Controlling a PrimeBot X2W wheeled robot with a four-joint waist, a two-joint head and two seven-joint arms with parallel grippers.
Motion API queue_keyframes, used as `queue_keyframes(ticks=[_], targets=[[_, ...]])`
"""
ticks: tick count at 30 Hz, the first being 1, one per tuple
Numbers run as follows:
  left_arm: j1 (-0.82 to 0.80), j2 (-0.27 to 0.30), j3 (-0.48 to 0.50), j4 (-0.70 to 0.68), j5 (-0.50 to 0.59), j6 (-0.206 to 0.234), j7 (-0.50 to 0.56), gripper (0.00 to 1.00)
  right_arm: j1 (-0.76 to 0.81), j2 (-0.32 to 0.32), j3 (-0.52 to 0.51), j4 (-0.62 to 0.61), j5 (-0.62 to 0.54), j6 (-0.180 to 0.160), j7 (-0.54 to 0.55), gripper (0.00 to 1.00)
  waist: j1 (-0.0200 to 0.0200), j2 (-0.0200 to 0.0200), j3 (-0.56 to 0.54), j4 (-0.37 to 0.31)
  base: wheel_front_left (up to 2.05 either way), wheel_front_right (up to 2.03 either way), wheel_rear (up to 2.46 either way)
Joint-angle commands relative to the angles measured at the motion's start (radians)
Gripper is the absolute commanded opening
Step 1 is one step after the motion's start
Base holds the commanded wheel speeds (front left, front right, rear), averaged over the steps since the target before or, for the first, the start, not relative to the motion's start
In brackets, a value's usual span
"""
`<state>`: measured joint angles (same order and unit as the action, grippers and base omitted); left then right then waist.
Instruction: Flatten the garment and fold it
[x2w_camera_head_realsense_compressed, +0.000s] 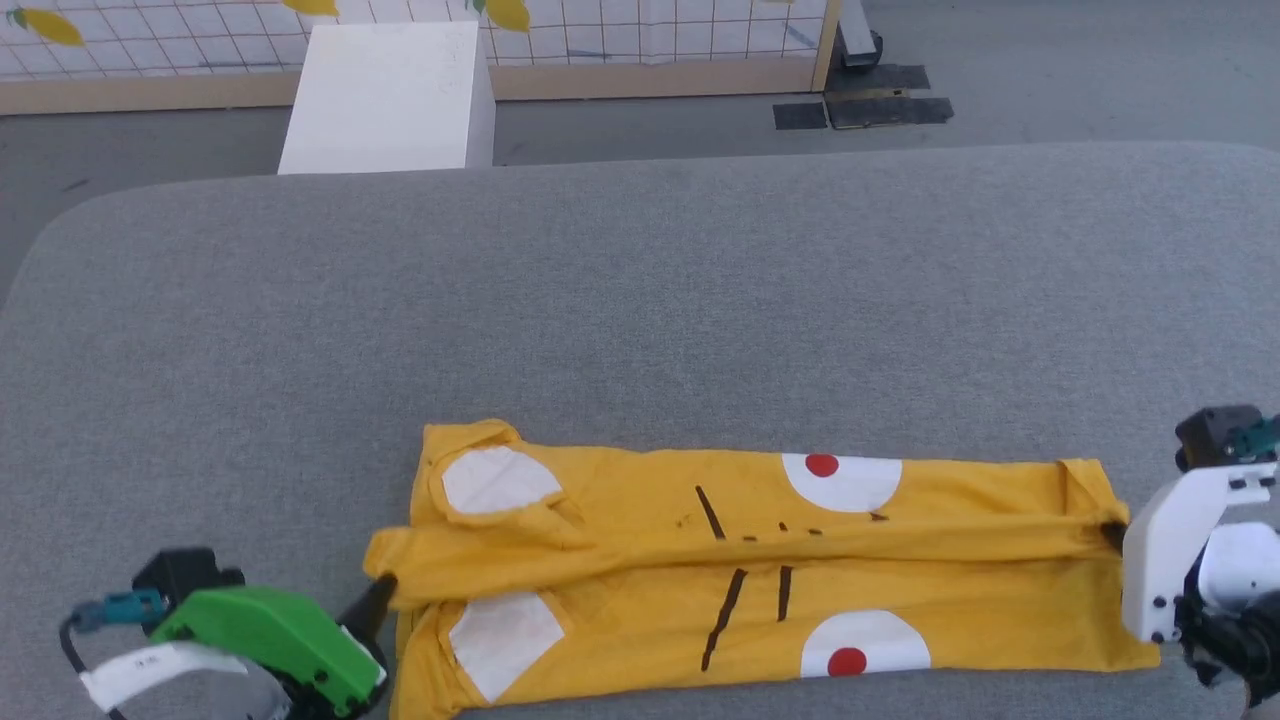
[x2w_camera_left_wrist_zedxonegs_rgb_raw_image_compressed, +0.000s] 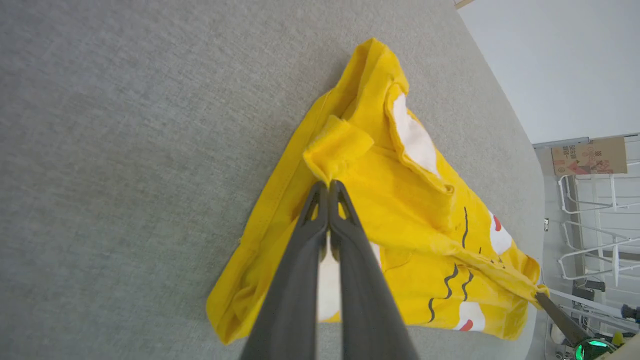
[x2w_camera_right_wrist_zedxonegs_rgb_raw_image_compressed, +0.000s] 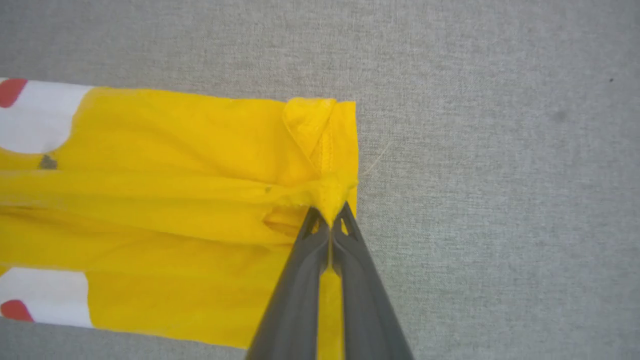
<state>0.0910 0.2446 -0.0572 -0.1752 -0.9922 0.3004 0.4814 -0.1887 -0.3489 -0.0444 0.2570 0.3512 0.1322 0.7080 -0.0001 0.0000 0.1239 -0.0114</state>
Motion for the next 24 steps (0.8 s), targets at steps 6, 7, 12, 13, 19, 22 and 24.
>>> queue_keyframes(ticks=[6,7,12,13,19,22,24], targets=[[0.023,-0.008,-0.009,0.097,-0.011,0.007,0.002,0.0,0.045,0.023,-0.008,0.035,-0.035,-0.002,-0.003,0.0,0.0001,0.0,-0.009,-0.003,0.0,0.0,0.0],[0.02,-0.007,-0.012,0.117,-0.007,0.009,0.002,0.0,0.049,0.028,-0.008,0.042,-0.038,-0.002,-0.004,0.0,0.0001,0.0,-0.014,-0.005,0.0,0.0,0.0],[0.003,0.005,-0.019,0.179,0.02,0.005,-0.018,1.0,0.051,0.05,-0.018,0.057,-0.048,-0.002,-0.029,1.0,0.0001,0.0,-0.041,-0.019,0.0,0.0,0.0],[0.0,0.006,-0.018,0.181,0.02,0.004,-0.02,1.0,0.054,0.051,-0.017,0.053,-0.044,-0.002,-0.031,1.0,0.0001,0.0,-0.047,-0.021,0.0,0.0,0.0],[-0.007,0.036,0.0,0.155,0.036,0.026,-0.019,1.0,0.097,0.031,-0.047,-0.046,0.036,-0.002,-0.004,1.0,0.0001,0.0,-0.076,-0.024,0.0,0.0,0.0],[-0.017,0.054,0.026,0.109,0.043,0.027,-0.038,1.0,0.118,0.009,-0.098,-0.117,0.081,-0.002,0.044,1.0,0.0001,0.0,-0.08,-0.026,0.0,0.0,0.0],[-0.032,0.059,0.043,0.076,0.055,0.02,-0.073,1.0,0.118,-0.001,-0.147,-0.151,0.102,-0.002,0.074,1.0,0.0001,0.0,-0.076,-0.024,0.0,0.0,0.0]])
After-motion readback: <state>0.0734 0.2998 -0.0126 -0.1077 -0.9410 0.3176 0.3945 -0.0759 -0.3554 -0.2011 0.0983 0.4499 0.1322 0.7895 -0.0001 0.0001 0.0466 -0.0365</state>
